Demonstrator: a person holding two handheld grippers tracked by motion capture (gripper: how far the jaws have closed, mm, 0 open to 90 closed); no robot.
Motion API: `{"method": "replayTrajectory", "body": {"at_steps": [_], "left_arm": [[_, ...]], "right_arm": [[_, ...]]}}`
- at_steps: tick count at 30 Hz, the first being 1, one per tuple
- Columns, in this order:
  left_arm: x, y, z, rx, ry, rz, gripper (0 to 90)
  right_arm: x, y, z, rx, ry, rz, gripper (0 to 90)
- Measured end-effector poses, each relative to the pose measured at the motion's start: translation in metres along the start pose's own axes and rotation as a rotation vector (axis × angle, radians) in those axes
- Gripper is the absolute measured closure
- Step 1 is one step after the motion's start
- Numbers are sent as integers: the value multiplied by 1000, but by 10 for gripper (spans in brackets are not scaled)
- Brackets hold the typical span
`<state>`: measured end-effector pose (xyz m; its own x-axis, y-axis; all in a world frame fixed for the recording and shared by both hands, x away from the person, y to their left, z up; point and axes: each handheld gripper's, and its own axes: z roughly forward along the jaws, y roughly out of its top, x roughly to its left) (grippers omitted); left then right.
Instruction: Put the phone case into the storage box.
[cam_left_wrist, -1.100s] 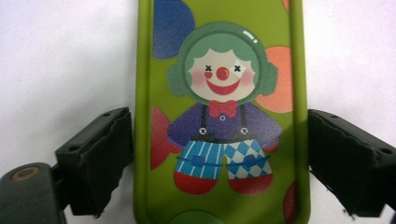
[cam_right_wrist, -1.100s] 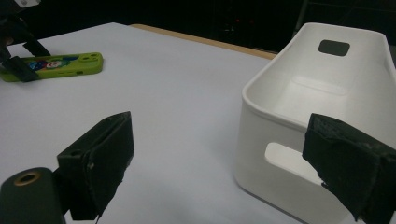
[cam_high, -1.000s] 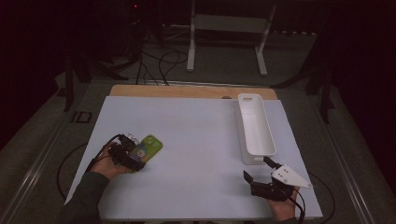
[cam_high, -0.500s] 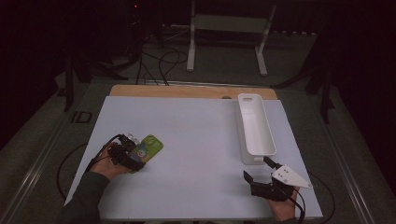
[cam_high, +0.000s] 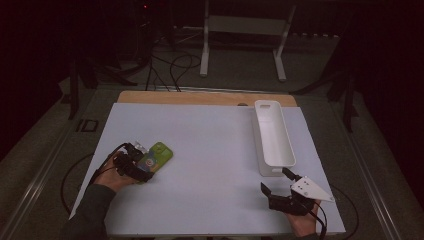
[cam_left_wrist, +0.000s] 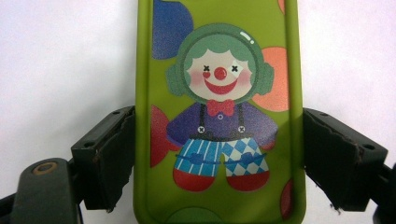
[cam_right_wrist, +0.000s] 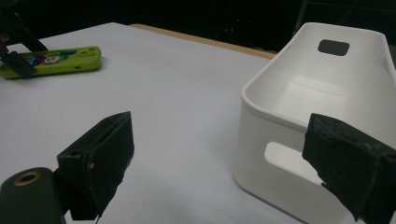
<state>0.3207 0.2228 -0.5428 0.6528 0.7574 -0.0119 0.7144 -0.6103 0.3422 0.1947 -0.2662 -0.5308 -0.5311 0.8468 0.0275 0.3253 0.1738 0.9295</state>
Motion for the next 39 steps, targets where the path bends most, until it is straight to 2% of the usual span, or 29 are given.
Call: {"method": "replayTrajectory", "body": {"at_steps": [14, 39], "left_arm": [[2, -1, -11, -51, 23, -14, 162], [-4, 2, -29, -175, 77, -34, 162]], "right_arm": [[0, 0, 0, 0, 9, 11, 88], [-1, 0, -1, -7, 10, 17, 88]]}}
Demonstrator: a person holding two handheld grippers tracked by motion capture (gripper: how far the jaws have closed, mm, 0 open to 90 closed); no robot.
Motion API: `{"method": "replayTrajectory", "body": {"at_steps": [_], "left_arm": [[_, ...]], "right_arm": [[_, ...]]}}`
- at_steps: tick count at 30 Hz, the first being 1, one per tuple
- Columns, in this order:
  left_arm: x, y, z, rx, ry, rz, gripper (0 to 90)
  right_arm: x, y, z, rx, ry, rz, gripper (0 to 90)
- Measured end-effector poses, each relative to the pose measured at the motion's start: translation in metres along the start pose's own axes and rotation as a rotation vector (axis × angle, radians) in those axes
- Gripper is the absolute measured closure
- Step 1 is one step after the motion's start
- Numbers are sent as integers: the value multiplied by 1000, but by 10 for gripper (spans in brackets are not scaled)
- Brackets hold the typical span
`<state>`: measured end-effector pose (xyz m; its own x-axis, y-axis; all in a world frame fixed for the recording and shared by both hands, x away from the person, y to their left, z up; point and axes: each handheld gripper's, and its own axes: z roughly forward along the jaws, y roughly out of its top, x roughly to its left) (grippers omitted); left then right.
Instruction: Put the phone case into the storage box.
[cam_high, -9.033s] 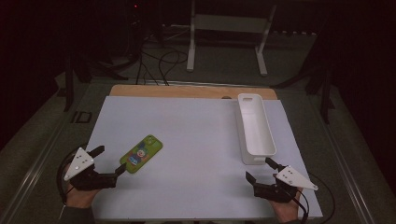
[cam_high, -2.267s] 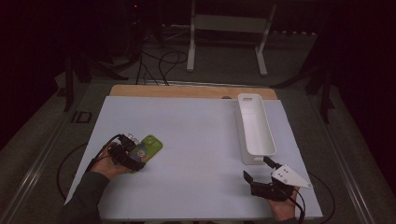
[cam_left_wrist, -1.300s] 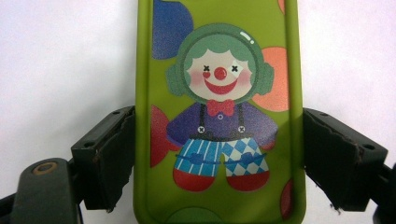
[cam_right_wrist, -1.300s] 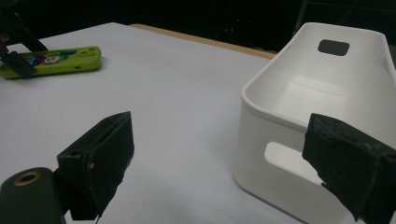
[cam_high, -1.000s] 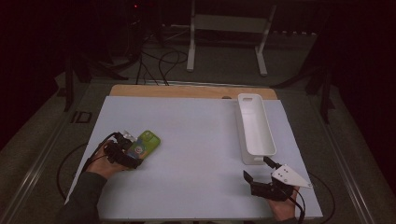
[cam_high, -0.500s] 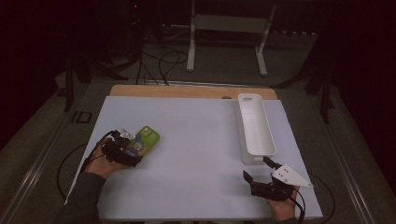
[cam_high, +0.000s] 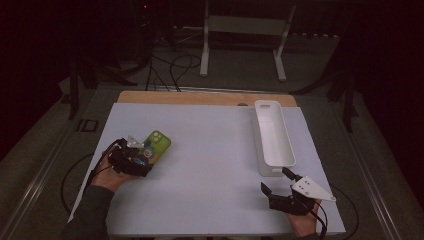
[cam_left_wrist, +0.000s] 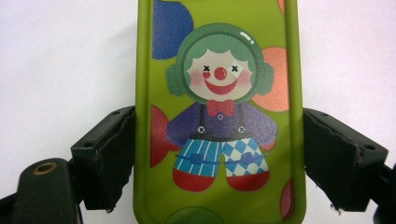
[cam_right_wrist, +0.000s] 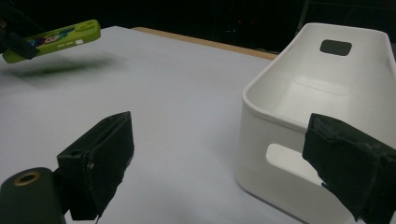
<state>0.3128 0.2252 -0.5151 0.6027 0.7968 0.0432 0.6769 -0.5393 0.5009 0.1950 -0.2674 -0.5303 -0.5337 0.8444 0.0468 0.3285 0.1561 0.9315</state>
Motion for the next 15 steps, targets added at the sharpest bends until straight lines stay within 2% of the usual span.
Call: {"method": "replayTrajectory", "body": {"at_steps": [15], "left_arm": [[-4, 2, -12, -101, 50, -9, 161]], "right_arm": [[0, 1, 1, 9, -2, 7, 88]]}}
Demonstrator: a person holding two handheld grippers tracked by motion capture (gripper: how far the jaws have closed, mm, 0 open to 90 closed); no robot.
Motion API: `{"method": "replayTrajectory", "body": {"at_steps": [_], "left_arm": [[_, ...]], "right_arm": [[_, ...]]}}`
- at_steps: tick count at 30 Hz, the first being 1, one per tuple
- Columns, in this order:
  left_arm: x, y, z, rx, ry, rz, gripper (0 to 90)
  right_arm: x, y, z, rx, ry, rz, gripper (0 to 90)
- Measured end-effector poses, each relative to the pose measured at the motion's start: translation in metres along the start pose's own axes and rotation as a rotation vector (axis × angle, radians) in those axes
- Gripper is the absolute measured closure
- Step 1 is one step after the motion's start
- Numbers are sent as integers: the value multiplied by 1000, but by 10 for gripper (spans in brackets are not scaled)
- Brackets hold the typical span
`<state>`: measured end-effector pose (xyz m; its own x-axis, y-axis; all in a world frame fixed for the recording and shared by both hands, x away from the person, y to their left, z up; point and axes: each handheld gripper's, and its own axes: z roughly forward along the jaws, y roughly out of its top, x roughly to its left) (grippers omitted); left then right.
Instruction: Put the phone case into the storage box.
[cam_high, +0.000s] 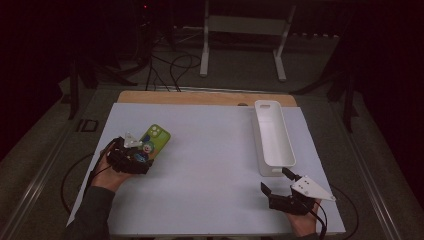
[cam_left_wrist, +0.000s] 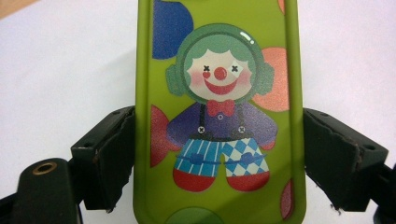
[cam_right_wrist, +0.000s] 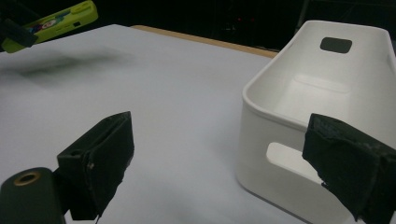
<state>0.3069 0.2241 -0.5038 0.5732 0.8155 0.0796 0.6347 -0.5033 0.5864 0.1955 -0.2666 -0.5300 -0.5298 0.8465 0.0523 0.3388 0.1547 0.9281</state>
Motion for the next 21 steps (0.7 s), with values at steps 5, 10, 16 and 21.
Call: {"method": "replayTrajectory", "body": {"at_steps": [5, 10, 16, 21], "left_arm": [[-2, 1, -4, -33, 18, -9, 162], [-4, 1, -6, -60, 38, -12, 162], [-8, 2, -9, -83, 42, -3, 162], [-10, 3, -10, -99, 42, -4, 162]], "right_arm": [[0, 0, 0, 1, -1, 8, 88], [-1, 0, 0, 0, -3, 14, 88], [-2, 0, 0, -2, 3, 35, 88], [-3, 0, 0, -3, 3, 41, 88]]}}
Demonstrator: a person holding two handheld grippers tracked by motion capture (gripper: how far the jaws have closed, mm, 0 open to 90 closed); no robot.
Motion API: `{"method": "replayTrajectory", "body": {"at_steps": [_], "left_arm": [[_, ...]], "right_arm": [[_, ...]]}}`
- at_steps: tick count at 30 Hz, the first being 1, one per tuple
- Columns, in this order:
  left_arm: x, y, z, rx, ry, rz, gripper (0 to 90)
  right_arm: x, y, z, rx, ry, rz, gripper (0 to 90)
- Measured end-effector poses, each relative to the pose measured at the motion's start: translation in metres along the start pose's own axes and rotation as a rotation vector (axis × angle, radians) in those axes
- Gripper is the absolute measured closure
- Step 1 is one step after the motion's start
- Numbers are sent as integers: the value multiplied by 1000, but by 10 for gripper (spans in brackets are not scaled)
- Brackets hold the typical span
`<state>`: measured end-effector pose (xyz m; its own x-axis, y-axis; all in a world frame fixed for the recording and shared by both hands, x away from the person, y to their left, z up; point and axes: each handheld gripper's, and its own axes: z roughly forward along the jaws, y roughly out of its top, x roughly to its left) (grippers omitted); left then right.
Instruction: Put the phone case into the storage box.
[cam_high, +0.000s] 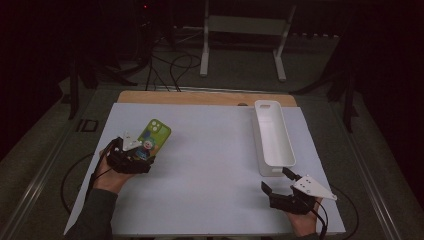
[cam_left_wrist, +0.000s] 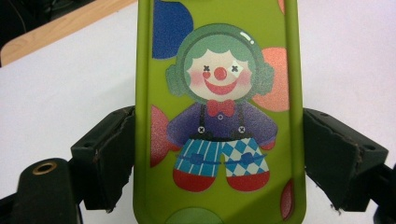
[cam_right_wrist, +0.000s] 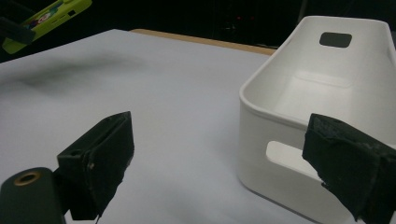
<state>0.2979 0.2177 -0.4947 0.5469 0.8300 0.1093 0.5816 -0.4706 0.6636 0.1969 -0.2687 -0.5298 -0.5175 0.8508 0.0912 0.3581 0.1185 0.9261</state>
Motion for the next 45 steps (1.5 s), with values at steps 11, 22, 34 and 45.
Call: {"method": "replayTrajectory", "body": {"at_steps": [11, 22, 34, 45], "left_arm": [[-6, 1, -3, -58, 4, 3, 161], [-18, 7, -4, -116, -6, 23, 161], [-28, 11, -9, -174, -33, 37, 161], [-39, 16, -13, -223, -24, 57, 161]], "right_arm": [[0, 0, 0, 8, -4, 6, 88], [0, 0, 0, 9, -9, 5, 88], [0, 0, 1, 14, -8, 9, 89], [0, 1, 1, 23, -13, 20, 89]]}}
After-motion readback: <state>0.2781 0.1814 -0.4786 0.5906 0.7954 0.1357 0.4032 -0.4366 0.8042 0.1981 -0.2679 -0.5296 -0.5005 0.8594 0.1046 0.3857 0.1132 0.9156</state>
